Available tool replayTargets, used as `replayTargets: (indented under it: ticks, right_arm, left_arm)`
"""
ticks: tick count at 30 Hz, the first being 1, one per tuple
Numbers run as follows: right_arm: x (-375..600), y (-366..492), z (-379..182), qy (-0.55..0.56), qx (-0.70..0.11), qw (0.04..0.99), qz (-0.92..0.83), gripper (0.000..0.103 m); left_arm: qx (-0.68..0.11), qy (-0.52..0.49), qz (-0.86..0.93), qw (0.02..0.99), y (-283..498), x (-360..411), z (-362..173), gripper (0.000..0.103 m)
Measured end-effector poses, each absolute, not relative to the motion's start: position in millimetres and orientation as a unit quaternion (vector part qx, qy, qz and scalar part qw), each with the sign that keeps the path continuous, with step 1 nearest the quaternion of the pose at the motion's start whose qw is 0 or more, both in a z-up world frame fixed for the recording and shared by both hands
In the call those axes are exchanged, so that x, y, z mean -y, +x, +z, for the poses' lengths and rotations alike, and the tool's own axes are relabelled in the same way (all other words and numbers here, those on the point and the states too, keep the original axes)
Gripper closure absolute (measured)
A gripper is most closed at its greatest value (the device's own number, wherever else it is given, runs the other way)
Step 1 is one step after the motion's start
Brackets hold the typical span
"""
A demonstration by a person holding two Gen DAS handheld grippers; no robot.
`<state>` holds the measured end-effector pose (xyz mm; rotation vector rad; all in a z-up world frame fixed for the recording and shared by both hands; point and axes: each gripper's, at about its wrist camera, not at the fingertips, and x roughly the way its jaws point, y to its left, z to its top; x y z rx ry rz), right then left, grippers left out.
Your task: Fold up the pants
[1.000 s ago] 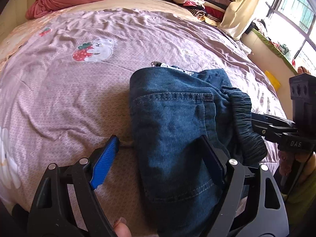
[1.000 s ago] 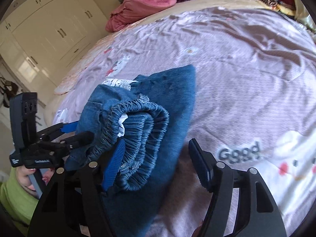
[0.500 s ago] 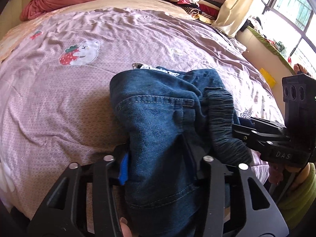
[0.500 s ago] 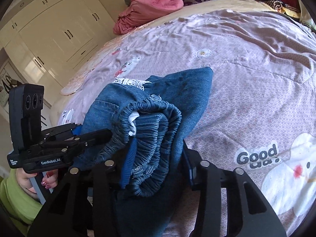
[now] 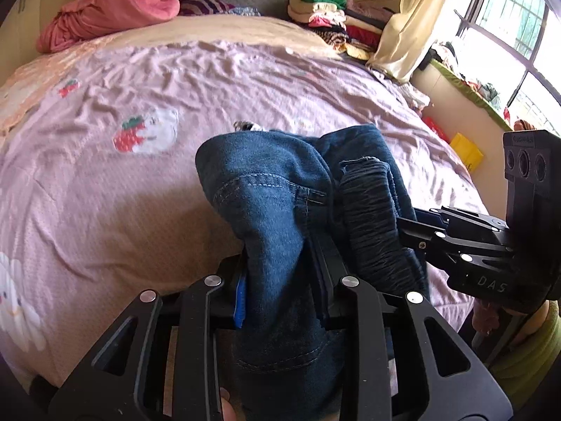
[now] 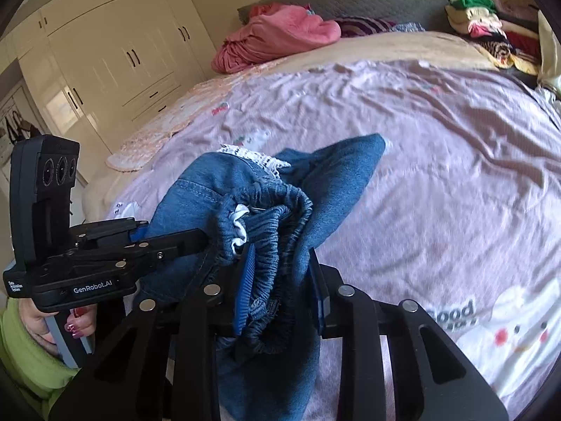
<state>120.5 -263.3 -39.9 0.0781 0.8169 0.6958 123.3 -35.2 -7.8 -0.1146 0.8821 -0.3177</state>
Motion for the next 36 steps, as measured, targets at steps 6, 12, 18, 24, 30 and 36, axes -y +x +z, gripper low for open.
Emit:
replayTargets:
  ticks: [6,12,18,24,30,36]
  right_arm:
    - [251.8,143.8,-19.0,0.025,-0.368,0.869,0.329,0.076]
    - [238.2,176.2,-6.0,0.012,-0.357,0.875,0.327,0.077]
    - [224.6,216.4,0.0,0.008,-0.356,0.875,0.327,0.077]
    - [213.4,247.7,-7.9,0.005,-0.367,0.873,0.32,0.077]
    - [208.3,266.2,-26.2,0.007,-0.386,0.869,0.309,0.077]
    - [211.8,275.9,-51.6,0.013,-0.416,0.862,0.29,0.077]
  left_arm:
    - [-0.405,-0.057,-0.145,0.901,141.6,28.0,9.8,0.082]
    - [-0.39,-0.057,-0.133,0.91,172.8,18.3,22.9,0.082]
    - [-0.379,-0.058,-0.119,0.916,207.4,10.3,29.0,0.082]
    - [-0.377,-0.06,-0.108,0.918,233.7,4.6,24.6,0.082]
    - [-0.385,-0.065,-0.1,0.915,247.9,2.3,9.3,0.082]
    - [-0.401,-0.066,-0.091,0.909,253.5,-1.7,-11.7,0.082]
